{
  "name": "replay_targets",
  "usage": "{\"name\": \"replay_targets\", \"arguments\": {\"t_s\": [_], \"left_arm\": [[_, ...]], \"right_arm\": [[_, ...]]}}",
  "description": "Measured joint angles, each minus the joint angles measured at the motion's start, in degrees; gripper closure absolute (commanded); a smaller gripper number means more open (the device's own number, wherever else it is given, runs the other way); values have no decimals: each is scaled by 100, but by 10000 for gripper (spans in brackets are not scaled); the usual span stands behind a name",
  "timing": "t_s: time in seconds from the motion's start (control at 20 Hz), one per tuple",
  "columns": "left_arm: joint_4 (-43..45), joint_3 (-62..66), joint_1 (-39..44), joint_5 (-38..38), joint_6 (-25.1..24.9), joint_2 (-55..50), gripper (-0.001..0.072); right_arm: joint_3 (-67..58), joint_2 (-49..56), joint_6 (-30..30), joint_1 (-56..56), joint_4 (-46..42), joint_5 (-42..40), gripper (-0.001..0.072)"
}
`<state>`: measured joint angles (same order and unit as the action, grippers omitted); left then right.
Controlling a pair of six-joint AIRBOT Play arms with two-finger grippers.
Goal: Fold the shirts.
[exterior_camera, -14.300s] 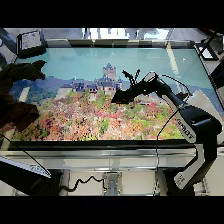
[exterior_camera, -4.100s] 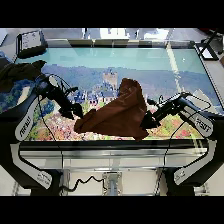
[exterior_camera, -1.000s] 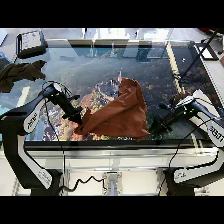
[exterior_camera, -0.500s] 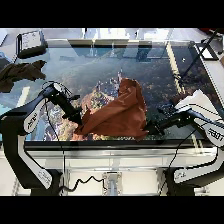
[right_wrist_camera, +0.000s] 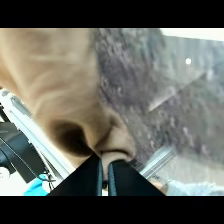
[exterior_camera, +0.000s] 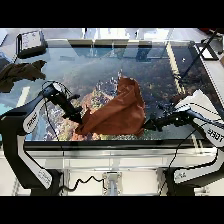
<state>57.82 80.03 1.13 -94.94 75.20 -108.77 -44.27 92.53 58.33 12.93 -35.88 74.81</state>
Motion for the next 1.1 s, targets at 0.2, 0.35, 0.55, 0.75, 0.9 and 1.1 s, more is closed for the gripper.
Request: {"name": "replay_targets", "arguments": {"t_s": [0.2,0.35,0.55,0.75,0.9,1.1], "left_arm": [[-1532,332,-273,334,-284,372,694],[-2621,1176,-560,662,-363,763,695],[-3228,2852,-817,1143,-249,1316,695],[-3104,3779,-946,1711,-192,2170,695],[-2653,3985,-981,1849,-229,2909,695],[-1847,4079,-997,2173,-387,3982,695]], "right_arm": [[-535,-553,-201,0,-2,61,687],[-1405,-1318,-240,0,-149,61,688],[-2959,-2374,-208,0,-619,-94,688],[-4242,-3322,-92,0,-1147,-125,688],[-4896,-3985,-22,-4,-1388,68,688],[-5576,-4789,17,-4,-1729,42,688]]}}
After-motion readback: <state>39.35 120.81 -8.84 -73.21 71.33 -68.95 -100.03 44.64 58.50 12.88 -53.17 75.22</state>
